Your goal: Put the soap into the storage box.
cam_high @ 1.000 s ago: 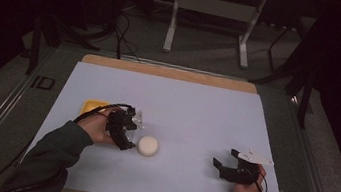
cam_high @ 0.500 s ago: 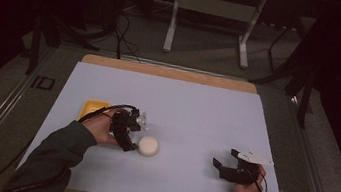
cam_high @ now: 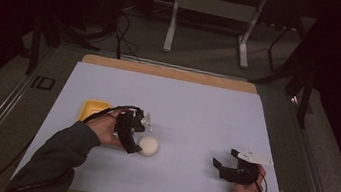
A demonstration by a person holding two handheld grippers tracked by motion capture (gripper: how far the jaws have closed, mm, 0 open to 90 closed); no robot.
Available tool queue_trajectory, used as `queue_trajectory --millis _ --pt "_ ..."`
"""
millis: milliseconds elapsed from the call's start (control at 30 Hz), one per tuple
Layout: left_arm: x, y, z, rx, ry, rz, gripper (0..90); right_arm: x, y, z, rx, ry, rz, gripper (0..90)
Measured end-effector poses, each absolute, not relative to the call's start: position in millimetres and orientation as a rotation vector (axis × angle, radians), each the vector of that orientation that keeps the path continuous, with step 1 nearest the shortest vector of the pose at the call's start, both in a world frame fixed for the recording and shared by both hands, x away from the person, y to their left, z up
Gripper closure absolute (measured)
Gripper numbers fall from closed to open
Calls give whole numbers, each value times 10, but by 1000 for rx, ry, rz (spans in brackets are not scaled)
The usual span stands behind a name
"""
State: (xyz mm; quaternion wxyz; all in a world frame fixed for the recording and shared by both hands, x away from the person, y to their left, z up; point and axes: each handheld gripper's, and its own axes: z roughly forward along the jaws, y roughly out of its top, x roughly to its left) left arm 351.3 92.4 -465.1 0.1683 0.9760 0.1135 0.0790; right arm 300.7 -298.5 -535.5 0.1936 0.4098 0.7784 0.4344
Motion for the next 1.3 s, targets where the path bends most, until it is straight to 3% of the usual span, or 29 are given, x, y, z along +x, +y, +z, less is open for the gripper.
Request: queue_trajectory --millis 1300 --pt "3553 654 -4905 2815 273 139 150 3008 -2982 -5356 1144 2186 1217 141"
